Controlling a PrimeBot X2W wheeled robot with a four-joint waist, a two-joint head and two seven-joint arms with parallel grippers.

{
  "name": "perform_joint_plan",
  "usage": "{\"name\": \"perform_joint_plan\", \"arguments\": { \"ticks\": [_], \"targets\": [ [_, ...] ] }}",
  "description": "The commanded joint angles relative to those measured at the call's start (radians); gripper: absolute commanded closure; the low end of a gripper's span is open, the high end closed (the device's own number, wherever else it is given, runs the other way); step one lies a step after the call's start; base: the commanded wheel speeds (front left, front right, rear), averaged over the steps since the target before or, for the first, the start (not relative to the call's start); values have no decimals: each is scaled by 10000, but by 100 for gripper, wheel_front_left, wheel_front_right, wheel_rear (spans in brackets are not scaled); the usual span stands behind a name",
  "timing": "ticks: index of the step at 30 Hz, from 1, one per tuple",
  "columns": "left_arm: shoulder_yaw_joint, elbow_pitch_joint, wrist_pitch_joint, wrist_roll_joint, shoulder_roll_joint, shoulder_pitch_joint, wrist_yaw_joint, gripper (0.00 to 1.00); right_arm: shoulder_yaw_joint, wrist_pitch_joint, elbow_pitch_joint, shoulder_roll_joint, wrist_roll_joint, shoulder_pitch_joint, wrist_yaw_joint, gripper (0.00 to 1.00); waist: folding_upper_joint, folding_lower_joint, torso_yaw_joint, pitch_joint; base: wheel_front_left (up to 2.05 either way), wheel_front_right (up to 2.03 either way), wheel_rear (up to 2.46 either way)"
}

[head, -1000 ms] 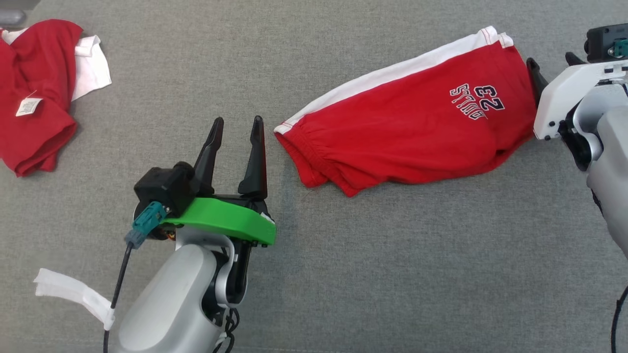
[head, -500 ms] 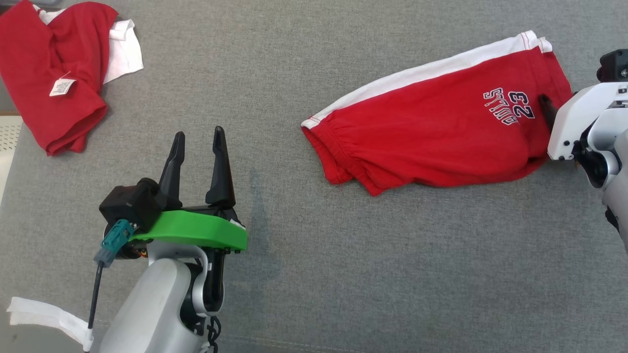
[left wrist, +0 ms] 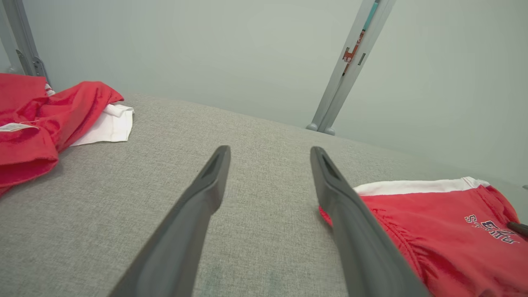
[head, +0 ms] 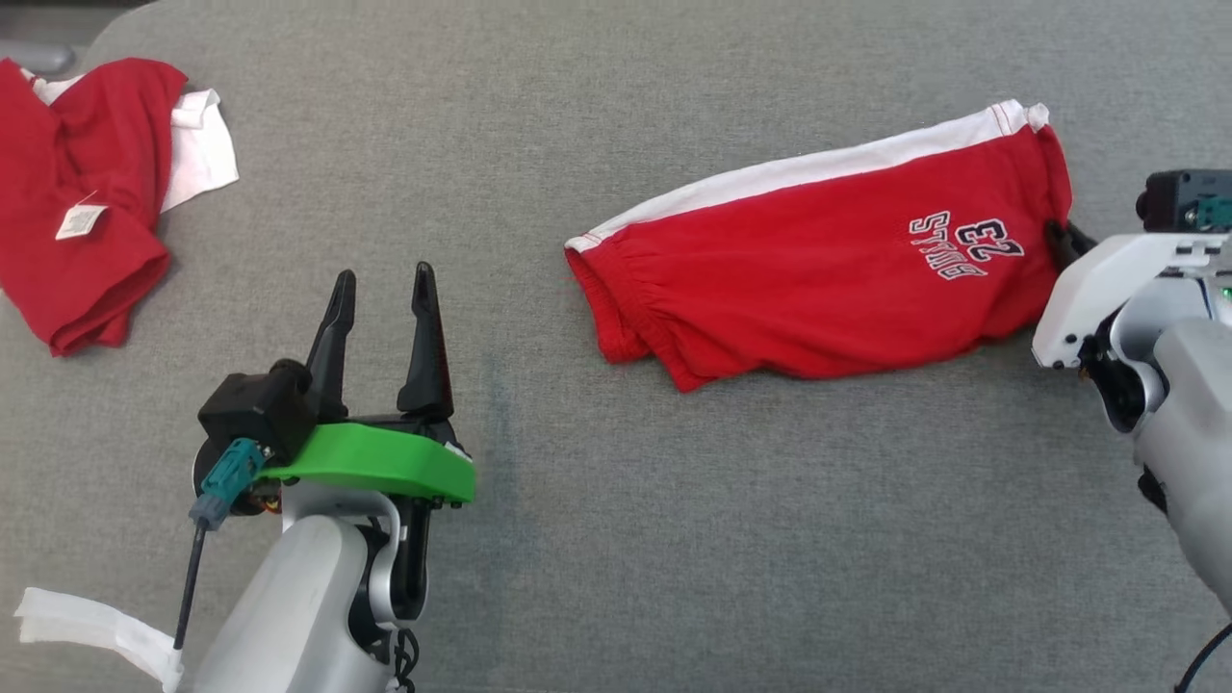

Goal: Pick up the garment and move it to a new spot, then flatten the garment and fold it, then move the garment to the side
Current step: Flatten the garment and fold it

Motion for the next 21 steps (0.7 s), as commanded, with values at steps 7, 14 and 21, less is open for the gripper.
{"name": "perform_joint_plan", "arguments": {
  "ticks": [7, 14, 21],
  "targets": [
    [139, 461, -4, 377, -2, 572, -187, 0, -556, -1495, -138, 420, 758, 1654, -21, 100, 0, 0, -1235, -1033, 0, 0, 0],
    [176, 644, -4, 423, -180, 885, -306, 0, -850, -1884, -347, 571, 921, 2171, -20, 100, 0, 0, -1508, -1337, 0, 0, 0],
    [33, 811, -4, 442, -287, 966, -444, 0, -1007, -1800, -444, 725, 995, 1946, -18, 100, 0, 0, -1277, -1485, 0, 0, 0]
  ]
}}
